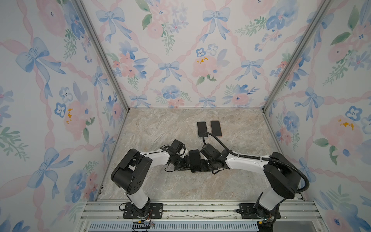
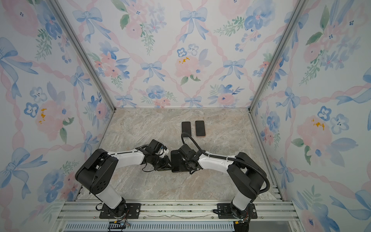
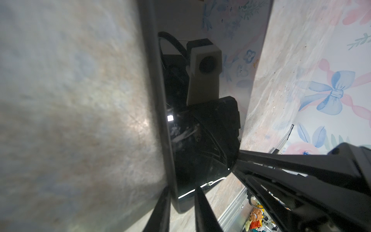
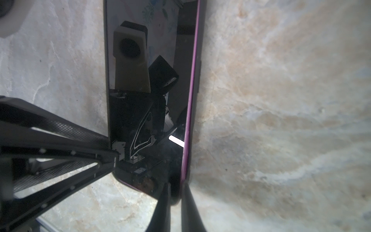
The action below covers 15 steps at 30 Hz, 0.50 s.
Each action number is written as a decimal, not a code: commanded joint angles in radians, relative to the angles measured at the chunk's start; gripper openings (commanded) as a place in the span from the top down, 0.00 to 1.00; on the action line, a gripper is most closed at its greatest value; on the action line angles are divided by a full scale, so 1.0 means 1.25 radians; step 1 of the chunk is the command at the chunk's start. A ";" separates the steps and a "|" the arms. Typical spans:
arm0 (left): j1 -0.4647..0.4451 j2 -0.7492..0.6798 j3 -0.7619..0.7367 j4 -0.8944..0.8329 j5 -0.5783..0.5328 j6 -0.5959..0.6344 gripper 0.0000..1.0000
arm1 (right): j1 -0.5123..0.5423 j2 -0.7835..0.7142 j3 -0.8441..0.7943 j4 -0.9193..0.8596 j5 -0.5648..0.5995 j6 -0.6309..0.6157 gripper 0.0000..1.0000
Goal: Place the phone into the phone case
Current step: 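Lower the cased phone flat onto the table with both grippers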
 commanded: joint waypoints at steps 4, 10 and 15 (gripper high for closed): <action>0.002 0.026 0.001 -0.020 -0.026 0.012 0.76 | 0.043 0.137 -0.086 0.023 -0.046 0.014 0.89; 0.007 0.027 0.002 -0.020 -0.026 0.016 0.76 | 0.026 0.131 -0.119 0.088 -0.099 0.035 0.90; 0.007 0.034 0.004 -0.019 -0.024 0.017 0.76 | 0.010 0.082 -0.122 0.083 -0.110 0.029 0.90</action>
